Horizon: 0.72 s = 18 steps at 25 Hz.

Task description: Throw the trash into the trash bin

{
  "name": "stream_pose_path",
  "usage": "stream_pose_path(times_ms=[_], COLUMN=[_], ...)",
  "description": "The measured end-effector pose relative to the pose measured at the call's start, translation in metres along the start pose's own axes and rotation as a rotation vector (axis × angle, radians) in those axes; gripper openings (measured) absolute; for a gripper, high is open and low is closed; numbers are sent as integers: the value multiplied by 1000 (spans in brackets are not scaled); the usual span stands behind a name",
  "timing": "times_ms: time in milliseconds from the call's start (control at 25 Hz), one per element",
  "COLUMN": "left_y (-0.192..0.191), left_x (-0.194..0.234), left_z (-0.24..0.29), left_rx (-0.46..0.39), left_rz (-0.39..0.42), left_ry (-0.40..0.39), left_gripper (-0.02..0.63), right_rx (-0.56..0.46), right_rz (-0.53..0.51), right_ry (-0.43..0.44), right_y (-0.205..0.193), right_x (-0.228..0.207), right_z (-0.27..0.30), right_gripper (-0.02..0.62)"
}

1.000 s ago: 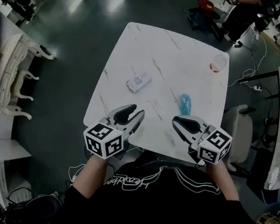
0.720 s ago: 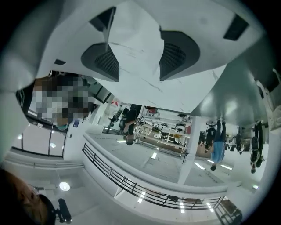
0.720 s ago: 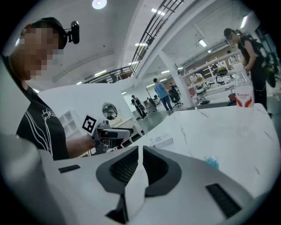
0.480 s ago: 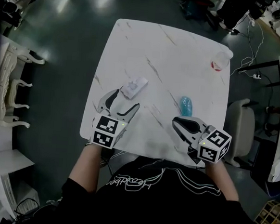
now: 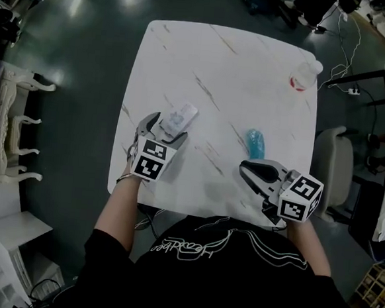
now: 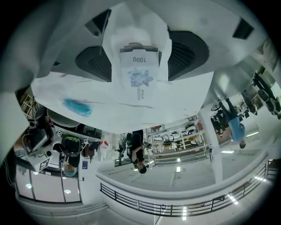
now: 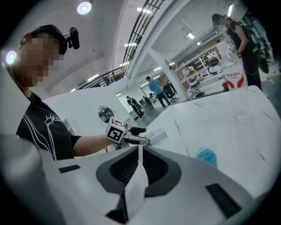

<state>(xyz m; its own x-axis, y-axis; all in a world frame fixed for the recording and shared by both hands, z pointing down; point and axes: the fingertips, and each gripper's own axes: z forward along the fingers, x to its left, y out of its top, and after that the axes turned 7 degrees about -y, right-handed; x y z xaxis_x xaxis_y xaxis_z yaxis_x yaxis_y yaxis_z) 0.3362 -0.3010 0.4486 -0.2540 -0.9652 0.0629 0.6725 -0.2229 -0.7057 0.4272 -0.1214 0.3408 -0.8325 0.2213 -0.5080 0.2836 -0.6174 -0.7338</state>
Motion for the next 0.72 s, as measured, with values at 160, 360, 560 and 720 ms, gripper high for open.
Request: stream_pose_path(times_ms=[160,360,560,720], left_y=[-2,-12,-22,-23], left_x=[4,4,2,2], left_z=[12,20,26,26], left_rx=[7,45,80,73], left_rz=[-11,-25,-25,-23], left_ry=[-24,-38,-50,-18], left_gripper=[379,379,373,327], right_rx=[17,22,34,42], right_rz=[10,22,32,33], right_ry=[-17,-25,-11,-4], right_y=[-6,-7,-8,-11], right_x=[-6,-9,-8,-4], right_z=[1,0,4,4], right_gripper=[34,34,34,34])
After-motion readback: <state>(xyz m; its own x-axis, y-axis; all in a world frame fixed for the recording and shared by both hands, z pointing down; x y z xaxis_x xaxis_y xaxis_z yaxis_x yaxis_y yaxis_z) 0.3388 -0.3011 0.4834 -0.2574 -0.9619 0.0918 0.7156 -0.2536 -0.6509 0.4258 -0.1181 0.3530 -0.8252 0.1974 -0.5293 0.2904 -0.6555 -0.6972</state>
